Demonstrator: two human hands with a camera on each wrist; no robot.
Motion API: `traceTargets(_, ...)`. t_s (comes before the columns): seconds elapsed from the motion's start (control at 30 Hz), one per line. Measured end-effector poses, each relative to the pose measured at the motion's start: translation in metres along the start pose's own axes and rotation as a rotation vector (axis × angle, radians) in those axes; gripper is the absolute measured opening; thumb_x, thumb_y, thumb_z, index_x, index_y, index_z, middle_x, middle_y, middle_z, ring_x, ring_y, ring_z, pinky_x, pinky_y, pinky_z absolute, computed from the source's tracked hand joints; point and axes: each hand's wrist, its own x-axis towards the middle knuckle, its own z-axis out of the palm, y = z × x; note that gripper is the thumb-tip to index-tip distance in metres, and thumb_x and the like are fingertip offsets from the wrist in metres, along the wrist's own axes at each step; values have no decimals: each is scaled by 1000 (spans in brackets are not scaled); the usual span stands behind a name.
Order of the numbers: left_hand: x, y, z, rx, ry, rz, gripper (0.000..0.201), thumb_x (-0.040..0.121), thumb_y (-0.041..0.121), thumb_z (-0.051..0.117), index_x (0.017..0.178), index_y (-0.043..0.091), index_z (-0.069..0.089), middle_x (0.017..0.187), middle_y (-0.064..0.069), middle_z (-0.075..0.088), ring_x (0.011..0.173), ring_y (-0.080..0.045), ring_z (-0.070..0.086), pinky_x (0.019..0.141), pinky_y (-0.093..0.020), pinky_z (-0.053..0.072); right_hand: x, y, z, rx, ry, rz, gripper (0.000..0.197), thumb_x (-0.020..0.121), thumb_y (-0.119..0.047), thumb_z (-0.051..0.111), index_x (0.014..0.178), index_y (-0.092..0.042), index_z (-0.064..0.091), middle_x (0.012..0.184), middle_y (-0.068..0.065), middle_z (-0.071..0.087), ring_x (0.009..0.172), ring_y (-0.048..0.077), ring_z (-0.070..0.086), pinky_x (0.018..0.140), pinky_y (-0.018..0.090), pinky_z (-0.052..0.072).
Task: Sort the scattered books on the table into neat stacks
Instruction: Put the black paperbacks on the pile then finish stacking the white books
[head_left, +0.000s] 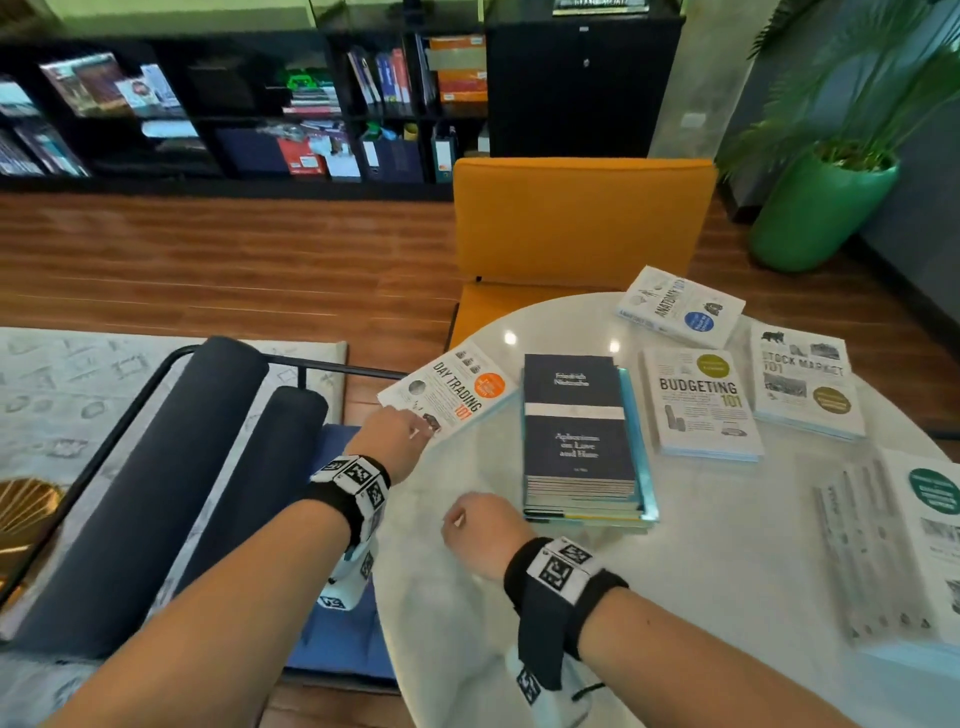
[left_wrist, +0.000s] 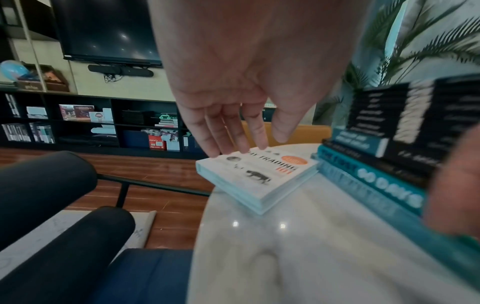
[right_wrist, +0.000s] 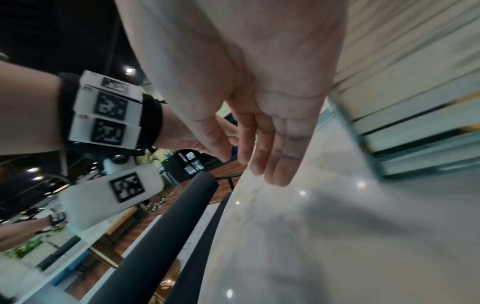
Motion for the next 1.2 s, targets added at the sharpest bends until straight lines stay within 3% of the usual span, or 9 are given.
traceTargets(0.13, 38, -33, 2, 52, -47, -49, 47, 94, 41, 51, 135, 18, 52, 138, -12, 44, 131, -28, 39, 111, -38, 33, 63, -19, 6, 174, 104, 148, 43, 95, -32, 50, 133, -12, 49, 137, 10, 50, 124, 28, 51, 106, 35, 40)
traceTargets(0.3, 70, -46, 15, -30, -19, -75, 65, 94, 42, 53, 146, 9, 32, 146, -16, 31, 138, -31, 28, 112, -42, 30, 122, -14, 17, 290, 321, 393, 49, 93, -41, 51, 133, -13, 44, 134, 10, 46, 120, 30, 52, 100, 42, 44)
traceTargets(0.4, 89, -48, 22, -104, -48, -74, 74, 92, 45, 54, 149, 8, 24, 158, -15, 16, 146, -29, 16, 117, -44, 25, 141, -11, 19, 331, 417, 416, 55, 91, -43, 54, 135, -14, 40, 133, 9, 45, 119, 30, 52, 99, 44, 45)
traceTargets(0.53, 108, -53, 29, -214, -69, -103, 81, 76, 70, 49, 136, 15, 41, 136, -14, 48, 126, -32, 48, 103, -49, 43, 152, -9, 19, 335, 449, 408, 52, 90, -37, 58, 135, -19, 39, 126, 7, 48, 115, 29, 54, 95, 43, 48)
traceTargets(0.73, 94, -59, 30, -201, -91, -207, 83, 79, 74, 49, 133, 12, 46, 130, -14, 51, 119, -34, 51, 100, -47, 44, 148, -9, 21, 403, 430, 372, 37, 91, -17, 47, 127, -25, 49, 121, 5, 50, 101, 24, 59, 91, 37, 52)
traceTargets(0.87, 77, -62, 15, -222, -128, -186, 73, 86, 75, 29, 96, 13, 66, 87, -7, 69, 78, -26, 64, 69, -34, 49, 138, -8, 23, 477, 416, 354, 31, 96, -22, 44, 126, -23, 51, 123, 5, 46, 90, 19, 52, 81, 27, 43)
traceTargets(0.93, 65, -58, 0, -112, -113, -146, 64, 96, 62, 23, 101, 12, 62, 83, -8, 64, 77, -25, 61, 69, -34, 45, 133, -16, 23, 602, 422, 313, 31, 97, -28, 44, 126, -23, 52, 126, 4, 50, 97, 20, 57, 86, 29, 48)
traceTargets(1.03, 50, -50, -24, -92, -17, -82, 48, 103, 44, 25, 131, 16, 51, 99, -16, 61, 90, -29, 60, 82, -42, 49, 125, -38, 17, 807, 485, 187, 30, 95, -34, 50, 124, -27, 51, 125, 1, 59, 106, 18, 61, 87, 40, 57)
traceTargets(1.2, 30, -21, -77, -419, 217, -30, 56, 97, 59, 31, 100, 11, 61, 86, -4, 66, 81, -25, 63, 63, -32, 44, 97, -75, -32, 904, 618, -20, 25, 96, -29, 52, 120, -33, 48, 123, 1, 57, 106, 18, 63, 86, 46, 58)
